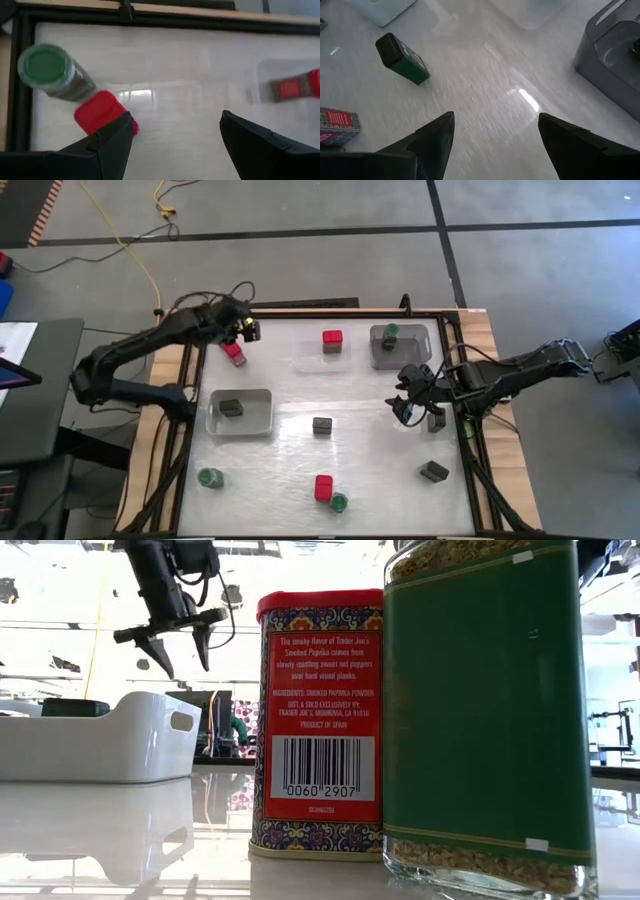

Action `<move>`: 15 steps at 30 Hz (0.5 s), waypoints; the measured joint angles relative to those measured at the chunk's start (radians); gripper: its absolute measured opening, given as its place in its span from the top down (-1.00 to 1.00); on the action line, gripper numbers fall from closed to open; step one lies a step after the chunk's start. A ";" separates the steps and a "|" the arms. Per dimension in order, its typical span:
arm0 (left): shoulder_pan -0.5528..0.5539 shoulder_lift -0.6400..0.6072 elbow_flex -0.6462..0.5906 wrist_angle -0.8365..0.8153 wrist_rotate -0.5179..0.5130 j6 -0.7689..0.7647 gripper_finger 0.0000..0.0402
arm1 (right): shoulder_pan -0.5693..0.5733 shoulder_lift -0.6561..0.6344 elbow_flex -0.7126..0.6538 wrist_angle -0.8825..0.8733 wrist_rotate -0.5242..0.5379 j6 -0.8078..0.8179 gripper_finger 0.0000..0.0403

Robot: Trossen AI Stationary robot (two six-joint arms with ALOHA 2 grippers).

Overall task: Sort spices by type
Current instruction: Put the green seasoning bottle into the black bin

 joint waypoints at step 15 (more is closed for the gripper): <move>0.388 0.108 0.217 -0.194 0.272 0.646 -0.42 | -0.014 0.000 0.000 0.001 0.005 0.013 -0.56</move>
